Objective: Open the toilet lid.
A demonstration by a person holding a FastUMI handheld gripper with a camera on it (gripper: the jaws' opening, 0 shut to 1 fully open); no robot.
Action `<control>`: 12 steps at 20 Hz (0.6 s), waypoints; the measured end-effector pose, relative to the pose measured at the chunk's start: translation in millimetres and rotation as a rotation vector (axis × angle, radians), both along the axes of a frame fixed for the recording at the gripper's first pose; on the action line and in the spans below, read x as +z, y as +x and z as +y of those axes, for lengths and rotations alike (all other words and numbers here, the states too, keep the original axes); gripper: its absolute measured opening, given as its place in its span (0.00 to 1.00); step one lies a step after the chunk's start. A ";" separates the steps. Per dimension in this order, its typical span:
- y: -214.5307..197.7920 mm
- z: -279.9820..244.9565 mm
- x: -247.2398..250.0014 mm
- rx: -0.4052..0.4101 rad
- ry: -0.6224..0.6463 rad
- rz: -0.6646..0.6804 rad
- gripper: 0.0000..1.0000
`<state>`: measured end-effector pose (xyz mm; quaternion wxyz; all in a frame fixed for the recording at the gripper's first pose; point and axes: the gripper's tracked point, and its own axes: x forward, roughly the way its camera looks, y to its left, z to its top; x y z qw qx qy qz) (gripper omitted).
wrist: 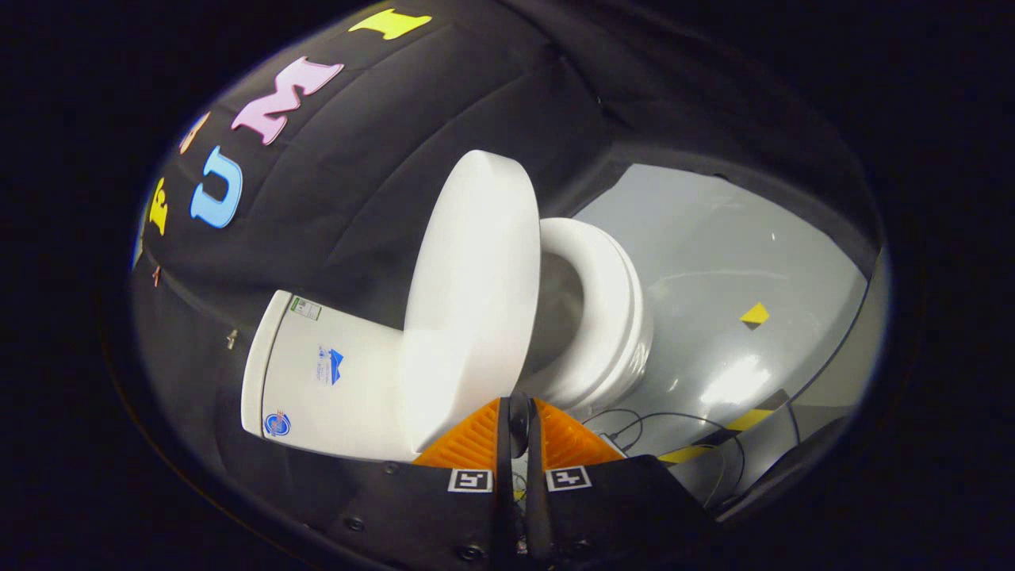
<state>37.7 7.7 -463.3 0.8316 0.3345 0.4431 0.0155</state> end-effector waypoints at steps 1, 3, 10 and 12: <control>0.2 4.8 10.0 0.000 -0.014 -0.011 0.10; 1.1 15.7 27.6 0.001 -0.034 -0.025 0.10; 3.0 53.3 75.6 0.037 -0.235 -0.077 0.10; 4.4 66.8 89.2 0.039 -0.260 -0.096 0.10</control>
